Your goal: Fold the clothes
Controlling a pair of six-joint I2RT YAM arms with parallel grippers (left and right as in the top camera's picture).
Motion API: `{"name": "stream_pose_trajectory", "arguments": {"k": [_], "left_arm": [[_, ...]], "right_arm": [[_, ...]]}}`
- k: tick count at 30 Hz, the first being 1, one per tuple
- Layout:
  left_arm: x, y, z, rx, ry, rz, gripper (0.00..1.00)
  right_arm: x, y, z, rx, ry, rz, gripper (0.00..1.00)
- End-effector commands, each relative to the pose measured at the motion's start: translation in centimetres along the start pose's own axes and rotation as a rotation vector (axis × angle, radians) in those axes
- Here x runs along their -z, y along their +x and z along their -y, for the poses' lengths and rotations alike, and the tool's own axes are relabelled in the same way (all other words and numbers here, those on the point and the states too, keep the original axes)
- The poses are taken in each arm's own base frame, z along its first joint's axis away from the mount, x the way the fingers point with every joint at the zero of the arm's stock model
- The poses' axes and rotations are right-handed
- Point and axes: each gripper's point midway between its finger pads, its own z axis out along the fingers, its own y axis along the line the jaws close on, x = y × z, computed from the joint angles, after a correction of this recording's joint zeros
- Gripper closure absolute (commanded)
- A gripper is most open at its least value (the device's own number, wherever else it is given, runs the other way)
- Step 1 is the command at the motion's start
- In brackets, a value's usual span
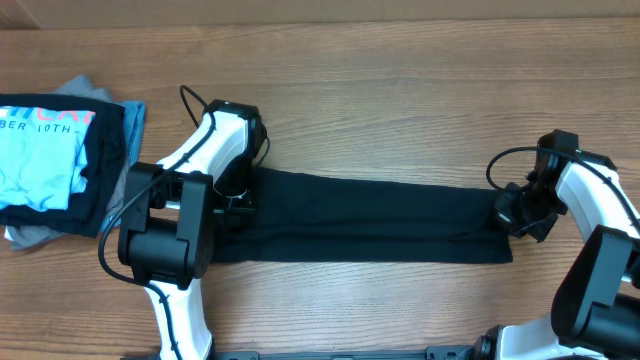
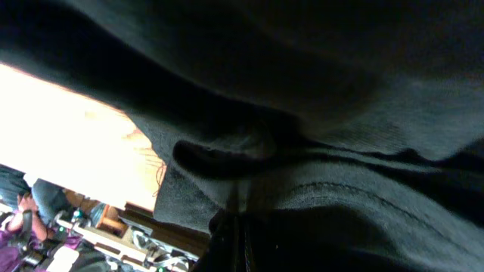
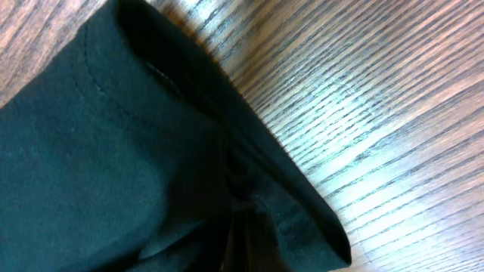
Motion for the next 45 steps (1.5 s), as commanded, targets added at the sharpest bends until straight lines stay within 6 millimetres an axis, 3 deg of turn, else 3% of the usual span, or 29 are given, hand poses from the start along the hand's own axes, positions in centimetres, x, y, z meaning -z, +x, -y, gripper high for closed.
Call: {"name": "stream_pose_trajectory", "arguments": {"k": [1,11,24,26,28,30,31,32,33,35,38,45], "left_arm": [[-0.7,0.3,-1.4,0.025,-0.040,-0.012,0.96],[-1.0,0.1,-2.4,0.061,-0.018,-0.029,0.96],[-1.0,0.5,-2.5,0.051,-0.023,-0.045,0.96],[-1.0,0.8,-2.6,0.045,-0.026,-0.056,0.91],[-0.9,1.0,-2.6,0.037,-0.026,-0.065,0.77],[-0.8,1.1,-2.7,0.032,-0.027,-0.068,0.50],[-0.7,1.1,-2.7,0.032,-0.028,-0.070,0.45],[-0.5,1.1,-2.7,0.032,-0.027,-0.068,0.40],[-0.1,1.0,-2.8,0.034,-0.024,-0.061,0.36],[0.8,0.6,-2.8,0.038,-0.017,-0.041,0.36],[3.1,-0.2,-3.0,0.049,0.004,0.004,0.36],[9.5,-2.1,-2.8,0.082,0.118,0.155,0.35]], "right_arm": [[-0.1,-0.2,0.8,-0.021,0.035,0.019,0.96],[-2.0,0.2,1.2,-0.027,0.031,0.028,0.96],[-2.0,0.3,1.2,-0.027,0.032,0.024,0.96],[-2.0,0.4,1.2,-0.027,0.034,0.021,0.96],[-2.0,0.5,1.3,-0.027,0.035,0.016,0.96],[-1.8,0.7,1.3,-0.027,0.038,0.008,0.93],[-1.8,0.8,1.3,-0.028,0.040,0.003,0.91],[-1.6,0.8,1.3,-0.028,0.037,-0.002,0.76],[-1.4,0.7,1.0,-0.027,0.026,-0.004,0.47],[-0.9,0.6,0.7,-0.028,0.015,-0.008,0.16],[0.4,0.0,0.4,-0.027,0.014,-0.001,0.05],[4.2,-1.5,-0.4,-0.019,0.002,0.027,0.00]]}}
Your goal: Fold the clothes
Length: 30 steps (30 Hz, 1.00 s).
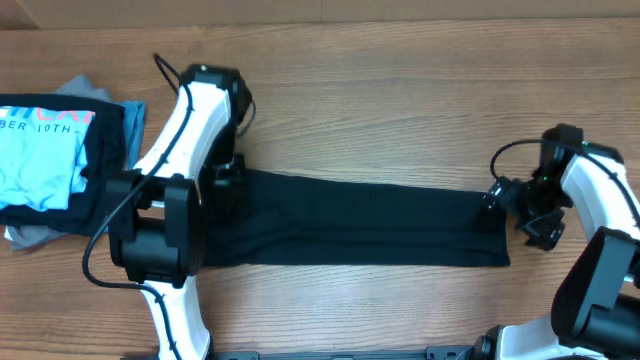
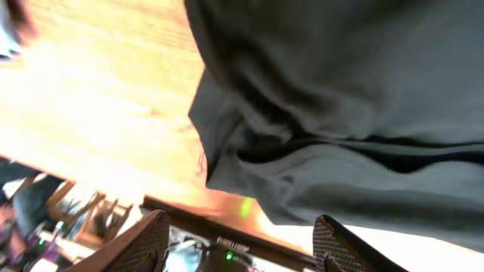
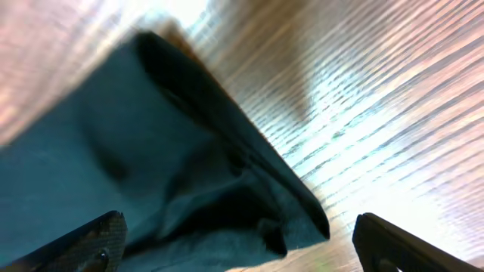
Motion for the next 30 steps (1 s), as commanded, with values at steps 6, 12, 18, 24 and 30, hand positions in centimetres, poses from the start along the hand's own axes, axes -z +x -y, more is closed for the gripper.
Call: {"name": "stream_pose_trajectory", "arguments": {"k": [6,12,18,24,30], "left_arm": [[4.4,-0.8,3.4,-0.081,0.268,0.072,0.37],[4.8,0.7,9.8,-0.275,0.519,0.049,0.96],[2.2,2.9,14.9,-0.404,0.537,0.027,0.96],[-1.2,4.6,16.9,-0.457,0.500,-0.009,0.96],[-2.8,4.8,17.1,-0.459,0.495,-0.018,0.96]], "right_arm": [[4.9,-1.5,-1.4,0.047,-0.054,0.046,0.00],[5.4,1.1,-6.7,0.306,-0.354,-0.043,0.42],[4.2,2.9,-8.3,0.390,-0.368,-0.075,0.96],[1.5,6.3,-9.7,0.473,-0.366,-0.146,0.96],[-0.9,7.4,-11.0,0.539,-0.386,-0.128,0.96]]}}
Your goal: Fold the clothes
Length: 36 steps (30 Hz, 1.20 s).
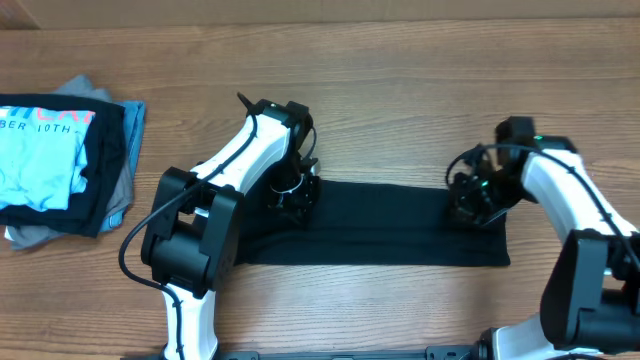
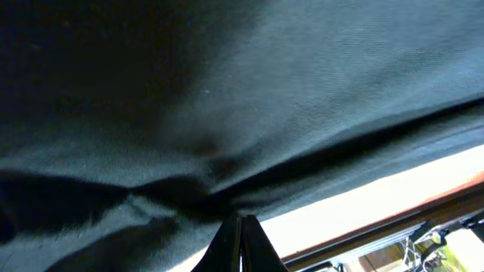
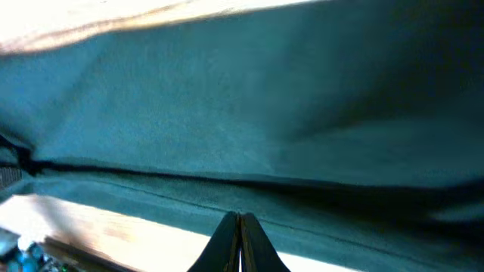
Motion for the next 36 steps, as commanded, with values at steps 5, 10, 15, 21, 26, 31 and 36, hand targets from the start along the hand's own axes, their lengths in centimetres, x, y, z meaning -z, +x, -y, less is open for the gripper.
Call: {"name": "stream_pose_trajectory", "arguments": {"k": [5,10,15,21,26,31,36], "left_arm": [[-1.2,0.9,-0.3,-0.007,0.015,-0.025,0.96],[-1.4,1.1,-0.4,-0.005,0.013,-0.032,0.96],[-1.4,1.1,-0.4,-0.005,0.013,-0.033,0.96],[-1.4,0.5,-0.1,-0.014,0.025,-0.011,0.96],[-1.1,-0.6,1.5,-0.044,0.108,0.035,0.96],[-1.1,-1.0,2.4,-0.064,0.138,0.053,0.96],[-1.6,-0.7,3.0,-0.091,0.110,0.046,0.96]], "right_arm": [[-1.8,0.9,-0.6,0.040,-0.037,-0.009,0.96],[-2.5,1.1,-0.4,0.047,-0.035,-0.009,0.96],[-2.8,-0.4,-0.6,0.083,-0.045,0.058,0.96],[-3.3,0.3,-0.2,0.073,-0.042,0.038,0.96],[-4.9,1.7,0.7,0.061,-0.044,0.015,0.96],[-5.2,3.2,0.5,0.037,-0.075,-0.037,0.96],[-5.1,4.9,0.7,0.001,-0.068,-0.104,0.96]]}}
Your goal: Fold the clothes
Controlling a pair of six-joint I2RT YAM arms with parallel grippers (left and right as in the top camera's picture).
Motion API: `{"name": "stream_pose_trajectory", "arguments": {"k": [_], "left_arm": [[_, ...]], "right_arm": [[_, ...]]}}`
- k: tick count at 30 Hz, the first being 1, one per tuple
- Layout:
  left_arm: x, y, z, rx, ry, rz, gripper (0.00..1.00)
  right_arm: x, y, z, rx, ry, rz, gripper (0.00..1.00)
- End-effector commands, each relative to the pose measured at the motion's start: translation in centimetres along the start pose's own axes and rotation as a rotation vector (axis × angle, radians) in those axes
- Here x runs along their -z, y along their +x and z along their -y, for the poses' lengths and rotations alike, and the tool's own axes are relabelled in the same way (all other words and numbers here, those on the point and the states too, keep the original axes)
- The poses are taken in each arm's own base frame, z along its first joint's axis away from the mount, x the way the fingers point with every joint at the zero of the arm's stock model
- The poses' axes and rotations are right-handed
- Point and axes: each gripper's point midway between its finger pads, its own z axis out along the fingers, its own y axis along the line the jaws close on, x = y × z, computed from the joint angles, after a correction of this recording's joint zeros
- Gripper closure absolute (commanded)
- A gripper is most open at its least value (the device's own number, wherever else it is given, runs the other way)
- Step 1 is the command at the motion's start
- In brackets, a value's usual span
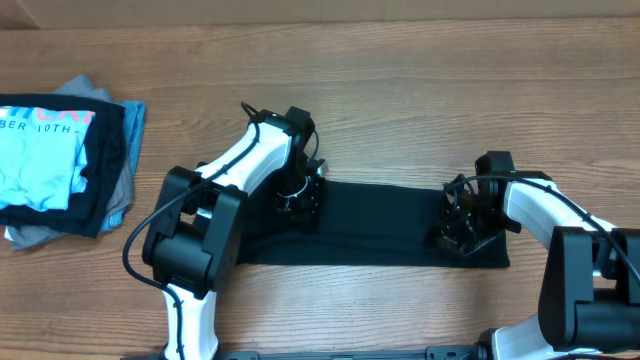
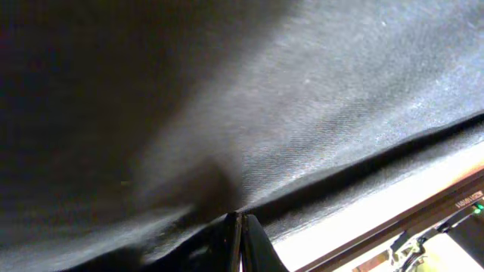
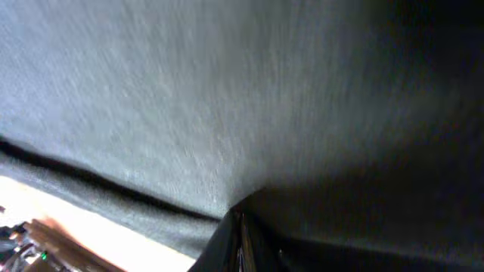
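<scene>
A black garment [image 1: 380, 225] lies as a long folded strip across the middle of the table. My left gripper [image 1: 300, 203] is down on its left part, near the far edge. In the left wrist view its fingertips [image 2: 239, 217] are shut, with creases of black cloth [image 2: 318, 91] running into them. My right gripper [image 1: 458, 228] sits on the strip's right part. Its tips [image 3: 236, 215] are also shut, pinching the dark cloth [image 3: 189, 91] that fills the view.
A stack of folded clothes [image 1: 55, 165], a light blue printed shirt on top, lies at the table's left edge. Bare wooden table [image 1: 400, 90] shows beyond the strip and in front of it.
My right gripper has moved a little toward the near edge of the strip and slightly left. The left gripper has hardly moved. Both are still shut on the cloth.
First both grippers were shut on the two ends of the stretched strip. Then both stood open, just off those ends. Later each was farther in along the strip and shut on the cloth, where they remain now.
</scene>
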Motion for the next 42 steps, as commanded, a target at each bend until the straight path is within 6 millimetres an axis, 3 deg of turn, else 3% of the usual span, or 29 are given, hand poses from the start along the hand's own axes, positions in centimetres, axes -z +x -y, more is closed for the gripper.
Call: {"name": "stream_pose_trajectory", "arguments": {"k": [1,5,13,21,28,33,42], "left_arm": [[-0.2,0.6,1.3,-0.050,0.003,-0.006,0.96],[-0.4,0.6,1.3,-0.057,-0.011,-0.007,0.96],[-0.5,0.4,1.7,-0.073,-0.009,0.003,0.96],[-1.2,0.1,4.1,-0.111,0.053,0.018,0.96],[-2.5,2.2,4.6,-0.117,-0.050,-0.037,0.96],[-3.2,2.5,4.0,-0.109,-0.174,-0.025,0.96],[-3.8,3.1,4.4,-0.137,-0.205,-0.035,0.96]], "right_arm": [[0.0,1.3,-0.3,-0.010,-0.011,-0.042,0.96],[0.1,2.4,-0.2,-0.051,-0.004,-0.087,0.96],[0.0,1.6,0.9,-0.074,0.056,-0.050,0.96],[0.1,1.6,0.8,-0.075,0.052,-0.052,0.96],[1.6,0.3,-0.2,-0.053,0.047,-0.014,0.96],[2.0,-0.5,-0.6,-0.038,0.042,0.014,0.96],[3.1,-2.3,-1.6,-0.004,0.027,0.068,0.96]]}}
